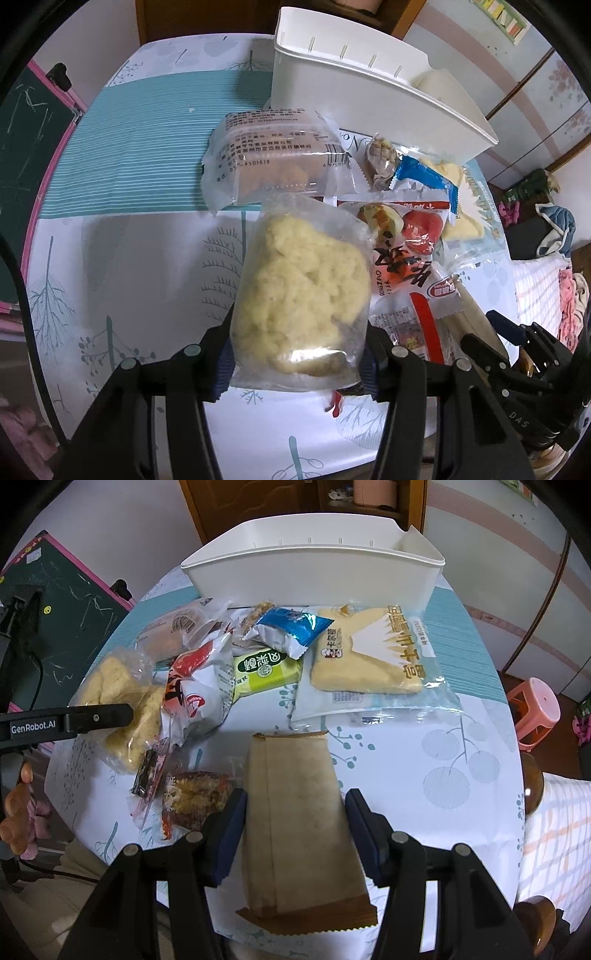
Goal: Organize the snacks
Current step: 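Lift both snacks over the white tray and release them inside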
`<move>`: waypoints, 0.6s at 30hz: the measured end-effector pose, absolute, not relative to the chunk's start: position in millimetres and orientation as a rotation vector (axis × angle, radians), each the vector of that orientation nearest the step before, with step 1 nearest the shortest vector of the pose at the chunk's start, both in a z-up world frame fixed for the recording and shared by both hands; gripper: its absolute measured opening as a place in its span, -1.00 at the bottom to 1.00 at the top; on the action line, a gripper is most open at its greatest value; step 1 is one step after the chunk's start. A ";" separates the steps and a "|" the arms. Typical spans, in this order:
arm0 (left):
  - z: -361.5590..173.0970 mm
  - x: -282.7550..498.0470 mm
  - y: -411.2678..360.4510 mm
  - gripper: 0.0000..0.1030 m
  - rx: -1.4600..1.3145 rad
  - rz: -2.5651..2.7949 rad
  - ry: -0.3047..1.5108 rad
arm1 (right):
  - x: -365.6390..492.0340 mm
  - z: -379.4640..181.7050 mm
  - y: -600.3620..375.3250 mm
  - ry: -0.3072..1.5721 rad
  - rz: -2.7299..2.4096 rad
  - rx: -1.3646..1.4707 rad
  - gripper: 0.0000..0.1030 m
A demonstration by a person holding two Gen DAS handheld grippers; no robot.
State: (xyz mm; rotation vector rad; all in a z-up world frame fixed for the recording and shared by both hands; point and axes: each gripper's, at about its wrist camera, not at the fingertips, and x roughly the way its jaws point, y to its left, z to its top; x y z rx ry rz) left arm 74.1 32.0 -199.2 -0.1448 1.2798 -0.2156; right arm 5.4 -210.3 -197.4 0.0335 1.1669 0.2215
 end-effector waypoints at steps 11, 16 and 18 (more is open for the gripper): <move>-161.6 77.7 16.7 -0.06 -0.098 -0.252 1.176 | 10.5 -171.8 -214.8 1.121 0.237 0.062 0.06; -105.7 92.2 7.1 -0.06 -0.045 -0.285 1.067 | 26.3 -127.9 -219.8 1.036 0.245 0.056 0.06; -77.6 99.7 2.1 -0.06 -0.019 -0.293 1.003 | 36.8 -106.1 -223.9 0.994 0.241 0.062 0.06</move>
